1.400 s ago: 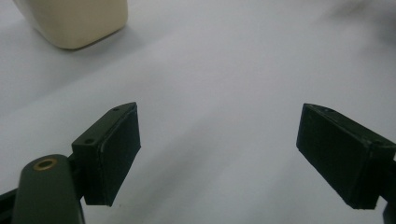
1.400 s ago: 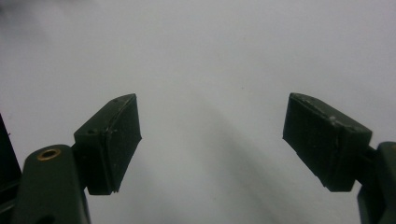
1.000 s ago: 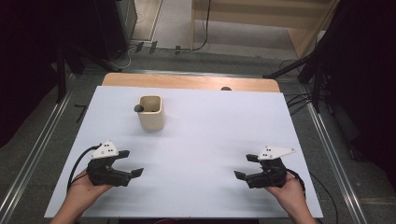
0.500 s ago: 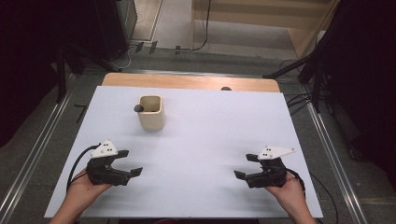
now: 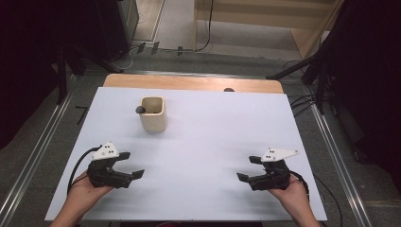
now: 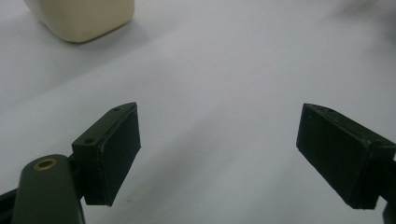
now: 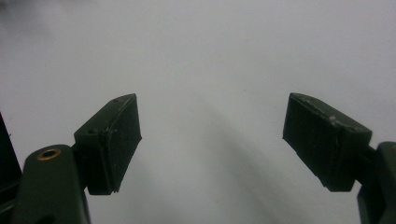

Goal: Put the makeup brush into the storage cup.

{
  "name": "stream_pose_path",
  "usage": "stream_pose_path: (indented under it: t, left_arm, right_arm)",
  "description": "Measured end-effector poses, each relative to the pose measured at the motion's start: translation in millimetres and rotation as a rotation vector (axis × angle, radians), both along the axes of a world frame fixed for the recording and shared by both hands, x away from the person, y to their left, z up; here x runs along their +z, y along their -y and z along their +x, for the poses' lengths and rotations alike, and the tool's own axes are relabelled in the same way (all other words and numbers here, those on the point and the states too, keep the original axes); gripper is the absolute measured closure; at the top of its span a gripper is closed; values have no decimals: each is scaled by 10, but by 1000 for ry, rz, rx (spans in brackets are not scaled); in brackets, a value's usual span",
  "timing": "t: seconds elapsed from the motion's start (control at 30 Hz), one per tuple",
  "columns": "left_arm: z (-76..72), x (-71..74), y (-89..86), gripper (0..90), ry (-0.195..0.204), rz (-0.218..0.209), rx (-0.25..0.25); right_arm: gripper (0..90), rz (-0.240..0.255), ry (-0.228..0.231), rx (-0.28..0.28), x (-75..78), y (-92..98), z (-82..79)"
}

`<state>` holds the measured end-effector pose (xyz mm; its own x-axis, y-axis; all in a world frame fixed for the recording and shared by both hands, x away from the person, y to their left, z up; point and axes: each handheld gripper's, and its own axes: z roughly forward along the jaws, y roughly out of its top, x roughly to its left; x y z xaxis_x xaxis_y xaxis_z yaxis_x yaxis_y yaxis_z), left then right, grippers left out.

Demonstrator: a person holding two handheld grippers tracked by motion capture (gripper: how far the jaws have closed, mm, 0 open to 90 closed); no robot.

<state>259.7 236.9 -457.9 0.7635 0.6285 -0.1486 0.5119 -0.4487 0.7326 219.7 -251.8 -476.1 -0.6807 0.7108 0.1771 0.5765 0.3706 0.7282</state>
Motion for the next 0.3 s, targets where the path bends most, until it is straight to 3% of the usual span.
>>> stream_pose_path:
  t: [0.3]
  left_arm:
    - [1, -1, 0, 145, -2, 0, 1]
  right_arm:
    - [201, 0, -3, 1, -2, -1, 2]
